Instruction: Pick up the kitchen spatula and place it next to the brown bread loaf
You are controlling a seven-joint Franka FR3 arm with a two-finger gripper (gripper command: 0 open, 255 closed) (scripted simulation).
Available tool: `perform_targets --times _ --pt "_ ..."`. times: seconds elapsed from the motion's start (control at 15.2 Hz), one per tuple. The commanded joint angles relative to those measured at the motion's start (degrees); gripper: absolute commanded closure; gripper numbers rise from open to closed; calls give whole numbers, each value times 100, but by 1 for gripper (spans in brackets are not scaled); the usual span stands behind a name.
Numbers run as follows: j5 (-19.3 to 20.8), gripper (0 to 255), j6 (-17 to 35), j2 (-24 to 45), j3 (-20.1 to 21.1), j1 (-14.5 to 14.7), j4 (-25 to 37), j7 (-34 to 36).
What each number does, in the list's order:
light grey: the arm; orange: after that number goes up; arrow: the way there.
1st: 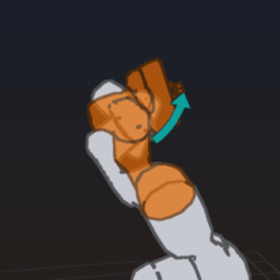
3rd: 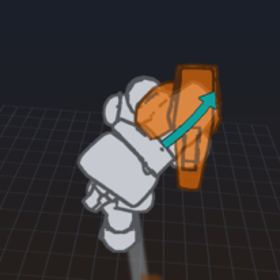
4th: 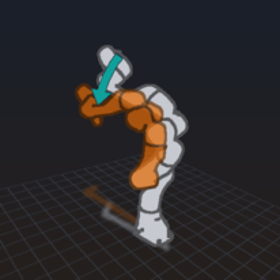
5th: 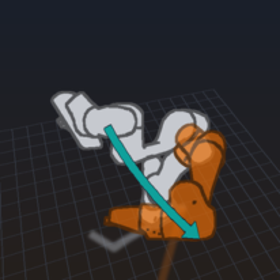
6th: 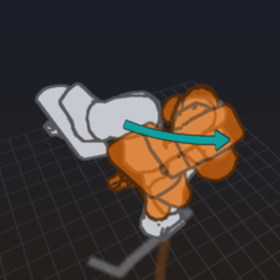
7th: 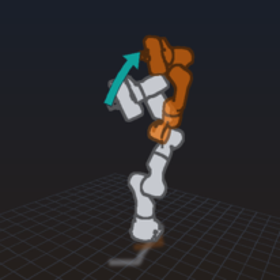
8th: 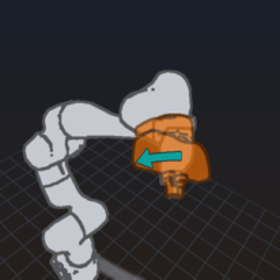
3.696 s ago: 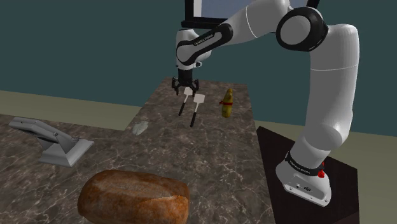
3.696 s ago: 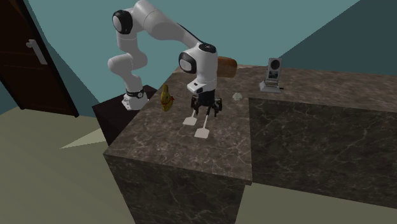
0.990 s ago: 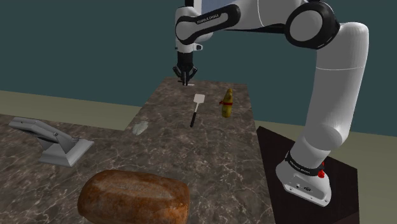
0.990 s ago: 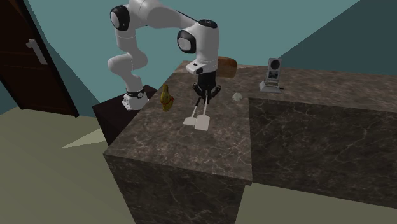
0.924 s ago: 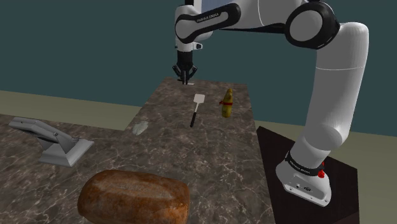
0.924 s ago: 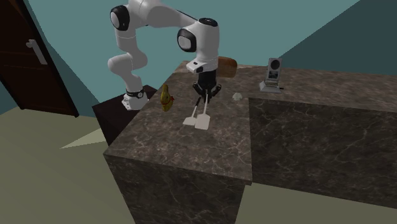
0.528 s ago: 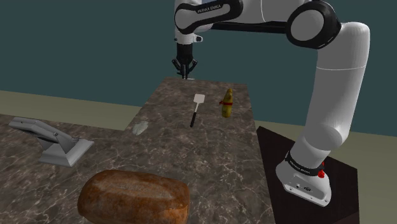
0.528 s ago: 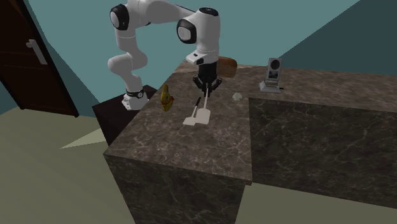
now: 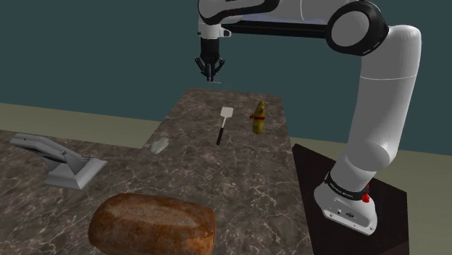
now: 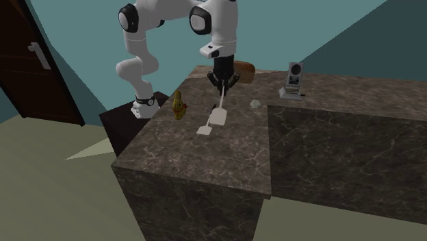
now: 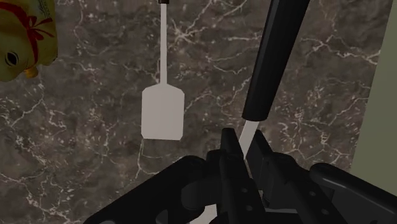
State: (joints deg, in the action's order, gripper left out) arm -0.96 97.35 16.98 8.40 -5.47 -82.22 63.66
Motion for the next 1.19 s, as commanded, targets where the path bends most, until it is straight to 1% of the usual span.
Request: perform_targets --times 0.0,0.26,0.46,0.66,1.12 --pt "2 255 -163 11 0 0 172 2" --pt "8 255 -454 54 2 9 506 17" --pt "-77 255 -173 -615 84 89 -430 186" --pt "-172 255 30 -1214 177 184 -1214 366" --pt "-440 255 293 -2443 443 453 -2652 829"
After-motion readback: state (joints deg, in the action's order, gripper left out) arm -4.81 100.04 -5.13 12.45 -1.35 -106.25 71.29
